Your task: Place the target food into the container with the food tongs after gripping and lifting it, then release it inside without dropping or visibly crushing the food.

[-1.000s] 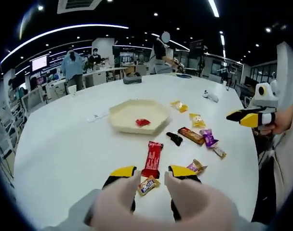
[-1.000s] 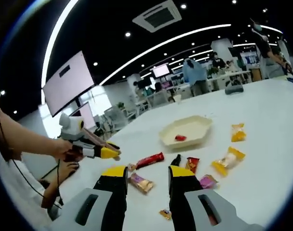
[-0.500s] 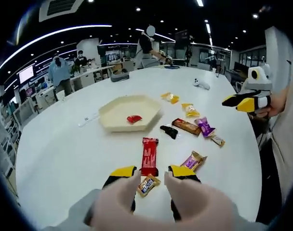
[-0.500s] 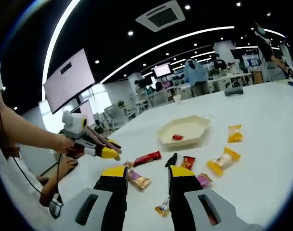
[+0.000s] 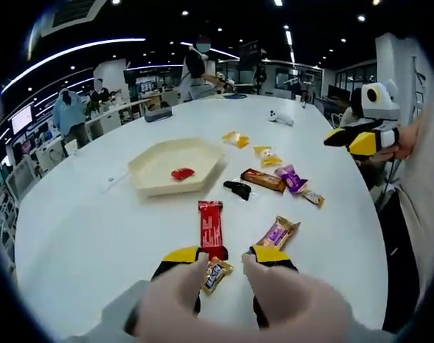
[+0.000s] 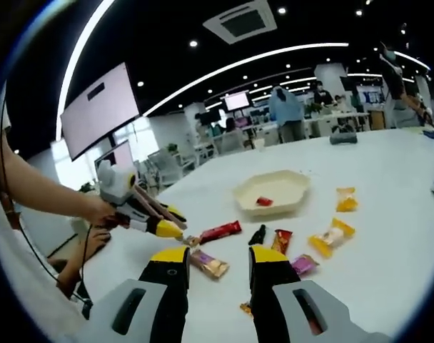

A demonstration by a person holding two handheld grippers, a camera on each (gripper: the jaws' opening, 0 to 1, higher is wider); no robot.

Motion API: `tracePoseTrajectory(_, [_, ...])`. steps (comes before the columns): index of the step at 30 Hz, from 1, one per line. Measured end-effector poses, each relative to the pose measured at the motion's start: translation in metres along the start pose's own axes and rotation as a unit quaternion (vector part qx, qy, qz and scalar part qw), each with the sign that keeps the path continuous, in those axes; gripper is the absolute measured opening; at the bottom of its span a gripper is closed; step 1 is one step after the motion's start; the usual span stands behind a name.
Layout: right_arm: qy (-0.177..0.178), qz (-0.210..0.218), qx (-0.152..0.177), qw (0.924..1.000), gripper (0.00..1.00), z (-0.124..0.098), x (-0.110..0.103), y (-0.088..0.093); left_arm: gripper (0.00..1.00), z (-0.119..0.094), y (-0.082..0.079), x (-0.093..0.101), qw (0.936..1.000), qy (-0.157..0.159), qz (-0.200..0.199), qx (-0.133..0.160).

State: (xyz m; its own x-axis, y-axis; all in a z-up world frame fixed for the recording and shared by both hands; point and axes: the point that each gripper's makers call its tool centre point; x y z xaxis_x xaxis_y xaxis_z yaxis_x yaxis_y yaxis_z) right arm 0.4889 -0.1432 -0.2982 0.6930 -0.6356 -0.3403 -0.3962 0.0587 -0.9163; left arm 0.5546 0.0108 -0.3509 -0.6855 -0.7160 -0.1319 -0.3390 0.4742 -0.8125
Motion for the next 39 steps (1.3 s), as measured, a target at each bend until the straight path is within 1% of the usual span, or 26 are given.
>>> tracePoseTrajectory(3, [0.007, -0.004, -0.007, 0.9999, 0.32, 0.001, -0.001, 0.0, 0.25, -0.001, 0.002, -0.002, 1.0, 0.004, 0.002, 0.002])
tracePoseTrajectory(5, [0.008, -0.016, -0.012, 0.9998, 0.32, -0.001, -0.003, -0.003, 0.25, 0.0, 0.003, -0.005, 0.9999, 0.009, 0.006, 0.008])
tracePoseTrajectory(7, [0.012, -0.027, -0.019, 0.9994, 0.32, -0.003, -0.001, -0.002, 0.25, 0.002, 0.002, -0.008, 0.9998, 0.008, 0.007, 0.014])
tracePoseTrajectory(12, [0.024, -0.017, -0.017, 0.9994, 0.32, -0.003, 0.004, -0.004, 0.25, 0.003, -0.002, -0.01, 0.9997, 0.01, 0.007, 0.023])
tracePoseTrajectory(17, [0.026, -0.032, -0.029, 0.9987, 0.32, -0.001, 0.004, -0.002, 0.25, 0.005, -0.002, -0.014, 0.9994, 0.011, 0.017, 0.028])
tracePoseTrajectory(22, [0.036, -0.027, -0.026, 0.9986, 0.32, 0.0, 0.014, -0.007, 0.25, 0.007, -0.004, -0.02, 0.9993, 0.013, 0.019, 0.03])
tracePoseTrajectory(26, [0.037, -0.025, -0.031, 0.9985, 0.32, 0.002, 0.013, -0.005, 0.25, 0.008, -0.004, -0.023, 0.9992, 0.013, 0.019, 0.034])
tracePoseTrajectory(28, [0.035, -0.02, -0.039, 0.9984, 0.32, 0.004, 0.012, -0.003, 0.25, 0.011, -0.012, -0.024, 0.9985, 0.019, -0.004, 0.052])
tracePoseTrajectory(29, [0.034, -0.021, -0.041, 0.9984, 0.32, 0.005, 0.012, -0.003, 0.25, 0.012, -0.013, -0.026, 0.9986, 0.017, 0.002, 0.051])
tracePoseTrajectory(31, [0.036, -0.032, -0.042, 0.9979, 0.32, 0.006, 0.014, -0.006, 0.25, 0.012, -0.016, -0.023, 0.9981, 0.024, -0.004, 0.056])
tracePoseTrajectory(33, [0.04, -0.027, -0.036, 0.9982, 0.32, 0.005, 0.015, -0.008, 0.25, 0.012, -0.015, -0.017, 0.998, 0.038, 0.003, 0.051])
tracePoseTrajectory(35, [0.042, -0.025, -0.035, 0.9982, 0.32, 0.003, 0.015, -0.006, 0.25, 0.014, -0.007, -0.013, 0.9977, 0.049, 0.033, 0.031])
tracePoseTrajectory(39, [0.048, -0.013, -0.043, 0.9978, 0.32, -0.002, 0.021, 0.006, 0.25, 0.019, -0.006, -0.014, 0.9979, 0.051, 0.026, 0.03])
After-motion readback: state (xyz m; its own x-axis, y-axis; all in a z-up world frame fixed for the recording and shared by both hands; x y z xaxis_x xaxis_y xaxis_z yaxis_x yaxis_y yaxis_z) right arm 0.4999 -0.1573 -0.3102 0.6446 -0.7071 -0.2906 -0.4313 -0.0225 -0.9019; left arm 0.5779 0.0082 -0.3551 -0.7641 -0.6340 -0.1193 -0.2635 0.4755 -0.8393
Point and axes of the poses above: the point that each gripper's makers call its tool centre point, and the gripper's own axes: z roughly forward along the fingers, x roughly to its right, y roughly out of its underside, and after that the axes turned 13 degrees about -y, right-handed
